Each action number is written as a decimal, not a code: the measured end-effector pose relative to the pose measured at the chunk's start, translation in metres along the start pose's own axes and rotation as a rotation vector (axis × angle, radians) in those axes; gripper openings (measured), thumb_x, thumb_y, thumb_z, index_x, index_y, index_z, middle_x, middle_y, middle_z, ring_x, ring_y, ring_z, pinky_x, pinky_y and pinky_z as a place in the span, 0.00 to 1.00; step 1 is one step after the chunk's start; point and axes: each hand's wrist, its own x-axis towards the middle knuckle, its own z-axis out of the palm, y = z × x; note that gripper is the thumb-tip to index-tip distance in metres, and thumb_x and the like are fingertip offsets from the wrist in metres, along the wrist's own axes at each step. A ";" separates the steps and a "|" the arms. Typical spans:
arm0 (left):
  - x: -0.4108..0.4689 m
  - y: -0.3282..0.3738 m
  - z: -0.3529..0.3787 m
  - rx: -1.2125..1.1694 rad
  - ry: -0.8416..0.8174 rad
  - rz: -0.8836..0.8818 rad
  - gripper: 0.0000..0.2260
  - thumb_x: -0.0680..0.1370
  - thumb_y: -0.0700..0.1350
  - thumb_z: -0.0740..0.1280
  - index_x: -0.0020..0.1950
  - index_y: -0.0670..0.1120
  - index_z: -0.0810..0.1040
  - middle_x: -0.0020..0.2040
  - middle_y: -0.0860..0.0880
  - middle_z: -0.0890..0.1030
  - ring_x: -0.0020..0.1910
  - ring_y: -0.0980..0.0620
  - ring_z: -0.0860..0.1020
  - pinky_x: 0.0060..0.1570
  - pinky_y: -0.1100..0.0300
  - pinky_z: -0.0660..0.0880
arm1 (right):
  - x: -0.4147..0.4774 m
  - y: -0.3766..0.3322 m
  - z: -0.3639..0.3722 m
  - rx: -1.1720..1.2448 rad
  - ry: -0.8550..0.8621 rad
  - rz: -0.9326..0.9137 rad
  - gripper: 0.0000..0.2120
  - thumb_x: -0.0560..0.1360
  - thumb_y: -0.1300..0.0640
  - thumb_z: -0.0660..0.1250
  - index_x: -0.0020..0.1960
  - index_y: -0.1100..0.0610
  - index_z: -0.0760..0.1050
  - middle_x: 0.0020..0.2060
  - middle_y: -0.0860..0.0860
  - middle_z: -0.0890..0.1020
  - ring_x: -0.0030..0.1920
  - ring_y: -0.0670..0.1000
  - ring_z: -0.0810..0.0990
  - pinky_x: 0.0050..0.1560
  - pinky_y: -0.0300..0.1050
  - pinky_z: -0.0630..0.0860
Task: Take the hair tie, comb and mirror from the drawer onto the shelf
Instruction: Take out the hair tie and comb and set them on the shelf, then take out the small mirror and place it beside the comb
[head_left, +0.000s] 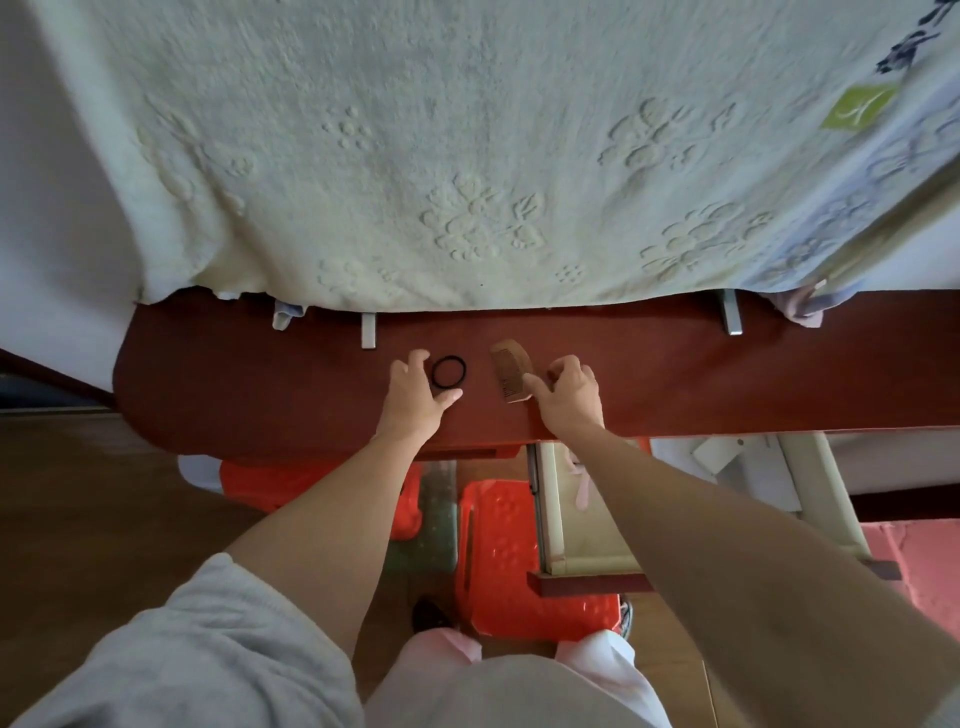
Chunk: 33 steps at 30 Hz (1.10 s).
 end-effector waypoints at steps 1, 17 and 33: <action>-0.004 0.003 -0.001 0.007 0.035 0.004 0.24 0.77 0.49 0.74 0.68 0.41 0.70 0.60 0.39 0.73 0.54 0.39 0.78 0.53 0.49 0.76 | -0.002 0.007 -0.010 0.006 0.011 -0.003 0.18 0.76 0.45 0.69 0.57 0.57 0.74 0.53 0.55 0.78 0.51 0.55 0.78 0.52 0.52 0.77; -0.106 0.113 0.117 0.452 -0.406 0.608 0.16 0.85 0.48 0.57 0.44 0.45 0.79 0.46 0.47 0.82 0.42 0.44 0.82 0.39 0.48 0.79 | -0.046 0.155 -0.094 -0.239 -0.247 0.153 0.14 0.78 0.47 0.61 0.48 0.56 0.78 0.42 0.55 0.82 0.43 0.59 0.81 0.41 0.46 0.75; -0.057 0.115 0.217 0.674 -0.393 0.211 0.17 0.82 0.57 0.63 0.65 0.46 0.74 0.59 0.44 0.81 0.57 0.40 0.82 0.53 0.47 0.78 | -0.052 0.157 -0.029 -0.349 -0.445 0.166 0.20 0.82 0.53 0.61 0.70 0.62 0.67 0.63 0.60 0.77 0.63 0.61 0.78 0.58 0.52 0.77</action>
